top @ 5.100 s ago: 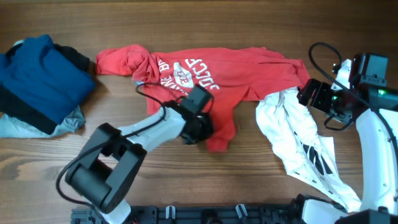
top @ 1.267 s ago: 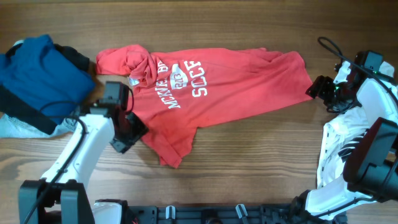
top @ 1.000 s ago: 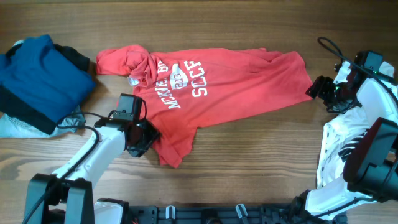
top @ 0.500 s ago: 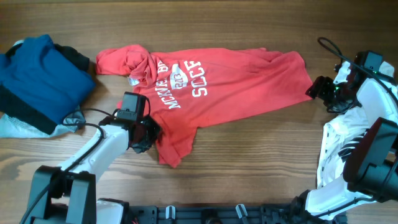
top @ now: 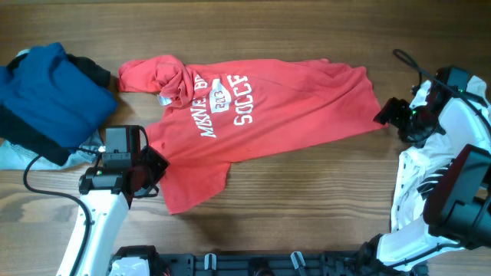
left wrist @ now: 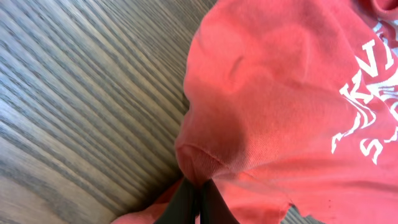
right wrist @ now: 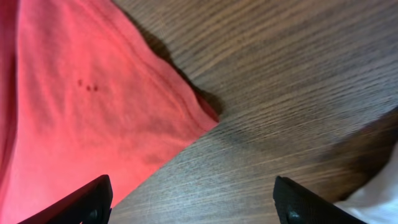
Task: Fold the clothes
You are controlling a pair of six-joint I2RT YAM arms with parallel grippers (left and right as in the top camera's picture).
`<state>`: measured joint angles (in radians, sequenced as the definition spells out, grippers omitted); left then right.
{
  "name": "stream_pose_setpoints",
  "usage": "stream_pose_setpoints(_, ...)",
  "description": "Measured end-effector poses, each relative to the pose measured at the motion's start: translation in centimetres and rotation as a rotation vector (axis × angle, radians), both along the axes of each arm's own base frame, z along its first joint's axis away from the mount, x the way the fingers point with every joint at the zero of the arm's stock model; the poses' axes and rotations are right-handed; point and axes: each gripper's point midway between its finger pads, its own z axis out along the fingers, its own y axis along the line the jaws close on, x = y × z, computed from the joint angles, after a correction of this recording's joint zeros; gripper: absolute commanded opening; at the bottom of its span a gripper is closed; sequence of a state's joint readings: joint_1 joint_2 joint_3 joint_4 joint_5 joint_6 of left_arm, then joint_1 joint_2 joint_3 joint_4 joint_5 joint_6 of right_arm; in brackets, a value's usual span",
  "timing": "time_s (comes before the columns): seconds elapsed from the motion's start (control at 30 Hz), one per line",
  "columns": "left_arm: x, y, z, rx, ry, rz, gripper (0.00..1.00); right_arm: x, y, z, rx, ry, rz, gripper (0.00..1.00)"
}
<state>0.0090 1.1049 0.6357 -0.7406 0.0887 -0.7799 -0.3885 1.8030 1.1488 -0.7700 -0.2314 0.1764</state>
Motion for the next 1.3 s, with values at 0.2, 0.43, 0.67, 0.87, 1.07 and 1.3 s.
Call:
stream_pose_setpoints(0.2, 0.0, 0.3, 0.0, 0.016, 0.0, 0.005, 0.04, 0.3, 0.6, -2.3, 0.034, -0.065, -0.075, 0.63)
stream_pose_setpoints(0.43, 0.0, 0.3, 0.0, 0.016, 0.0, 0.005, 0.04, 2.0, 1.8, -2.5, 0.058, -0.159, -0.082, 0.45)
stream_pose_setpoints(0.67, 0.0, 0.3, 0.0, 0.017, 0.0, 0.005, 0.04, 3.1, 2.6, -2.3, 0.054, -0.196, -0.072, 0.04)
stream_pose_setpoints(0.87, 0.2, 0.3, 0.1, 0.017, -0.007, 0.005, 0.04, 3.1, 2.6, -1.2, 0.055, -0.188, -0.069, 0.04)
stream_pose_setpoints(1.07, 4.9, 0.5, 11.9, 0.061, -0.248, -0.071, 0.04, 3.3, 2.0, 19.2, -0.104, -0.549, -0.024, 0.04)
stream_pose_setpoints(1.3, 5.2, 2.3, 25.2, 0.114, -0.485, -0.099, 0.04, -1.1, 2.5, 29.3, -0.234, -0.693, 0.002, 0.04)
